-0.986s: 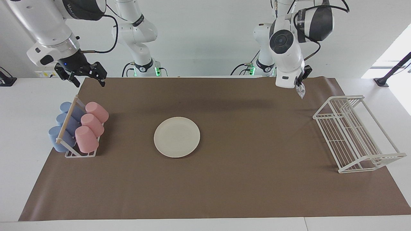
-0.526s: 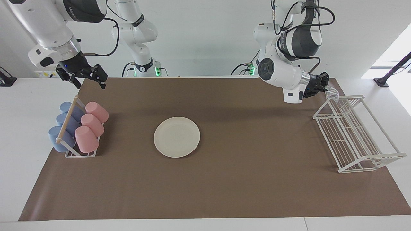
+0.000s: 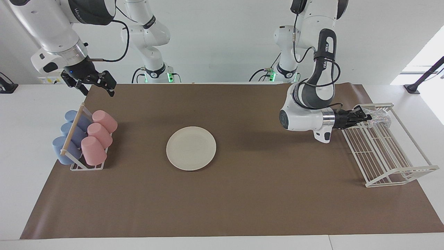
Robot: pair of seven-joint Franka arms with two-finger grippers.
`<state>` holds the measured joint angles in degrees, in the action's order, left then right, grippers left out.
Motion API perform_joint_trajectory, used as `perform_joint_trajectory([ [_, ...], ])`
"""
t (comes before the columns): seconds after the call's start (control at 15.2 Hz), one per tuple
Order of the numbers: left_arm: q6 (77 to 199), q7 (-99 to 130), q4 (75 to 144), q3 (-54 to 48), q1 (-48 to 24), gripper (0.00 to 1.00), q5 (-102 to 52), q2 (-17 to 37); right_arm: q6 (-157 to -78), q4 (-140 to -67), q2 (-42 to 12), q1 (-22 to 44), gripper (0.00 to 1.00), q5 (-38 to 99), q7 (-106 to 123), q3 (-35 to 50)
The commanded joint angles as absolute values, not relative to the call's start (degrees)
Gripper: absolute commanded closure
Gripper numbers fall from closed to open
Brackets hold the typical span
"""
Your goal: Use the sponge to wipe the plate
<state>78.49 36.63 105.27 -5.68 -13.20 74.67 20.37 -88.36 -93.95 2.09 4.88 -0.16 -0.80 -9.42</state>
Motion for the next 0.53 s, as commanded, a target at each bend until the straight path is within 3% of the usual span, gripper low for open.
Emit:
perform_joint_trajectory([
  [0.0,82.2,36.8,105.1,-6.0,-11.4,1.0,72.4,19.6,-88.3,-94.7,2.7,4.9,0.0,-0.1,-1.8,-9.4],
  [0.46,85.3,38.9,105.8,-6.1,-10.0,1.0,68.5,19.7,-86.8,-94.6,2.7,5.1,0.0,-0.1,-1.8,-9.2],
])
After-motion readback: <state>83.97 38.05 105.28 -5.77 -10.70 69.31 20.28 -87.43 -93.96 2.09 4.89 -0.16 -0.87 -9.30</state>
